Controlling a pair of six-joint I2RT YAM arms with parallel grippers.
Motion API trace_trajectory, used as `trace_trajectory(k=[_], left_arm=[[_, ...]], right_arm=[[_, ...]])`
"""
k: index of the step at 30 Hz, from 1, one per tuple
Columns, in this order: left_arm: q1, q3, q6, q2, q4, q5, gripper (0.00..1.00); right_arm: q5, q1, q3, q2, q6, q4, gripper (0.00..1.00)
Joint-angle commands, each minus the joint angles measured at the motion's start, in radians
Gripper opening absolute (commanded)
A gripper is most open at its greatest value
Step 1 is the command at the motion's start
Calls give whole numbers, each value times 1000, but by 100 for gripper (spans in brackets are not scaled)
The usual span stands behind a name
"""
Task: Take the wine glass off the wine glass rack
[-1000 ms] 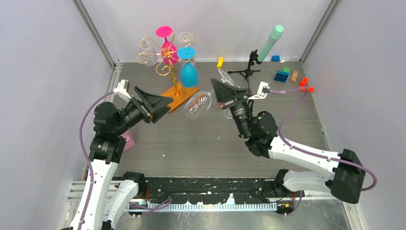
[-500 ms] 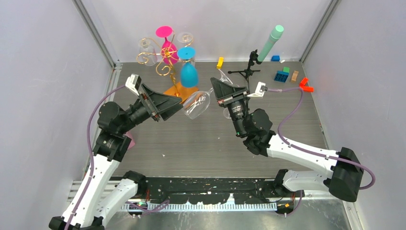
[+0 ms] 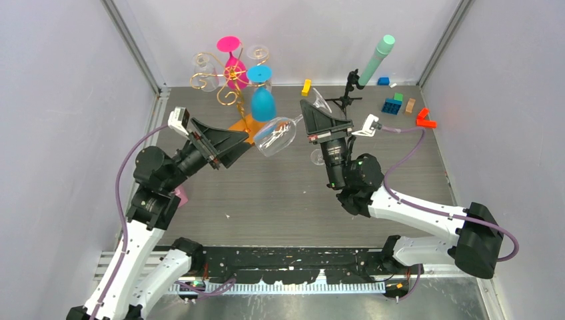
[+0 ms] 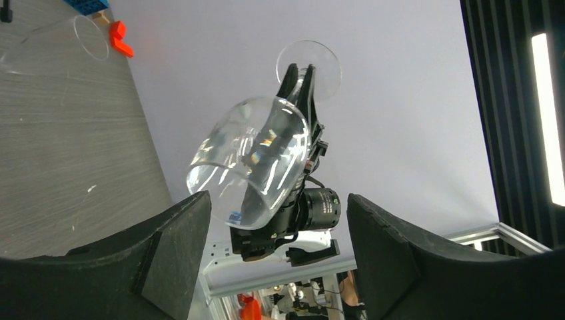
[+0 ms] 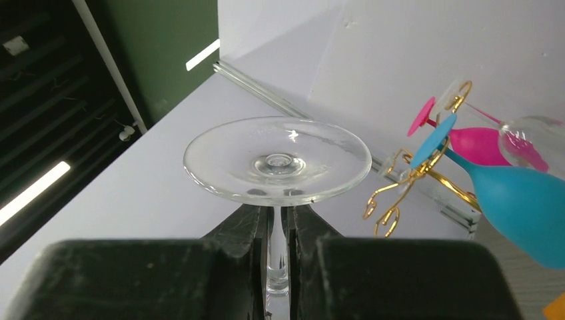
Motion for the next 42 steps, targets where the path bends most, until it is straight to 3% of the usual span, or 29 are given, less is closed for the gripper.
trace_trajectory(k=[1,5,14,24,33,42], left_arm=[[-22,-39,-91,54,147,27,75],[-63,-46,-169,117,311,32,68],[-78,-39,-159,100,310,-10,49],[-81,-61,-186,72,277,-17,45],[-101,-49,-280,136,458,-13,35],[-101,-12,-231,144,456,-15,0]], right_arm=[[52,3,0,-2,-57,237,0],[27,3,4,43,-81,297,0],[15,3,-25,53,-140,319,0],[13,3,-23,77,-169,341,0],[-3,3,-48,141,-52,381,0],[6,3,-89,113,-21,386,0]])
